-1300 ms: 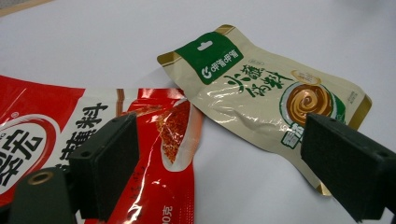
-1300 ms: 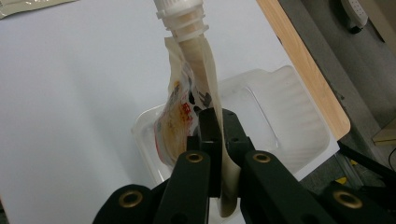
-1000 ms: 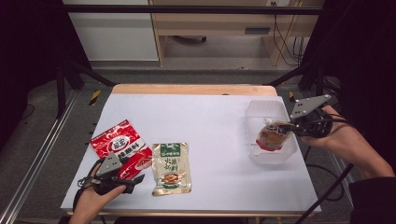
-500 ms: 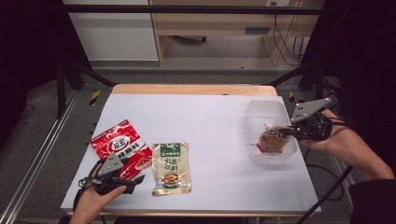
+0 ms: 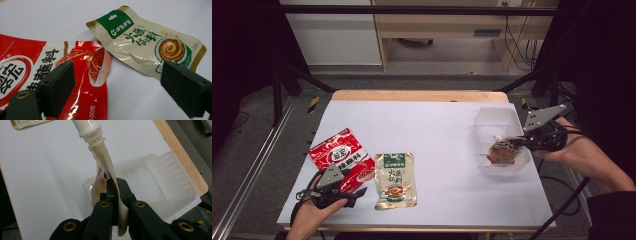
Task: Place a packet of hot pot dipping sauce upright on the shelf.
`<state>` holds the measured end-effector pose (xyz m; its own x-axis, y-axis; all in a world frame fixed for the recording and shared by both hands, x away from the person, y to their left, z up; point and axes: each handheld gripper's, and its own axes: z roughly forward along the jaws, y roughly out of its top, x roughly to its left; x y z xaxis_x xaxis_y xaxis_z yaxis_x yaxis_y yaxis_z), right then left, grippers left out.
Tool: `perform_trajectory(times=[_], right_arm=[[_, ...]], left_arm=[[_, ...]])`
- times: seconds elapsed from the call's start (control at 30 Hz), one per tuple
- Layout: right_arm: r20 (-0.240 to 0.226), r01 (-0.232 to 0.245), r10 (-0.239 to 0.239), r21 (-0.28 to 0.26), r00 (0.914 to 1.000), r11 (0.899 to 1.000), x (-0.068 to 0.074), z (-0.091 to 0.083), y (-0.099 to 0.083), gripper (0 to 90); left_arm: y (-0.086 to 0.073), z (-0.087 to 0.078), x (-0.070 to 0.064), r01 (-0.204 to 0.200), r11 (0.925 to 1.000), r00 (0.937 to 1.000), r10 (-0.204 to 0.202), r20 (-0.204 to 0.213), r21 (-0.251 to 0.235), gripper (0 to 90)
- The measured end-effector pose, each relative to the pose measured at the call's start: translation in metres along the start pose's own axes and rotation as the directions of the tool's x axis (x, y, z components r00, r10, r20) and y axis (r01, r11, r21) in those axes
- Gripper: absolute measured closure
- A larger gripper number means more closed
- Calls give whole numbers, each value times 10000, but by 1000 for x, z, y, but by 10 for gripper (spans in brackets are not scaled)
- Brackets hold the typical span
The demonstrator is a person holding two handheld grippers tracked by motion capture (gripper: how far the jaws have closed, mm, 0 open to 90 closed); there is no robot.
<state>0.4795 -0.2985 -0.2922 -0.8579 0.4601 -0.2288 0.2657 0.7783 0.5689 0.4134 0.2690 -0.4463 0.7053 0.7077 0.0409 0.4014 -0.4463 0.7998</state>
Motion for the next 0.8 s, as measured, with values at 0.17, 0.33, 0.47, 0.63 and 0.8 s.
perform_trajectory(times=[0.17,0.33,0.47,0.63,0.8], right_arm=[[-40,-36,37,155,10000,9999,0,6,-3,900],[-140,-139,142,252,9998,9996,0,19,-9,900],[-284,-193,202,301,9994,9994,0,28,-13,900],[-333,-351,360,296,9988,9989,0,37,-18,900],[-358,-464,476,350,9982,9983,-1,43,-22,898]], left_arm=[[0,1,0,6,10000,10000,-6,19,1,122],[0,0,0,15,10000,10000,-15,11,-1,122],[0,0,0,39,10000,10000,-39,18,-8,122],[0,1,0,45,10000,10000,-45,16,-4,122],[0,1,-1,24,10000,10000,-24,12,14,121]])
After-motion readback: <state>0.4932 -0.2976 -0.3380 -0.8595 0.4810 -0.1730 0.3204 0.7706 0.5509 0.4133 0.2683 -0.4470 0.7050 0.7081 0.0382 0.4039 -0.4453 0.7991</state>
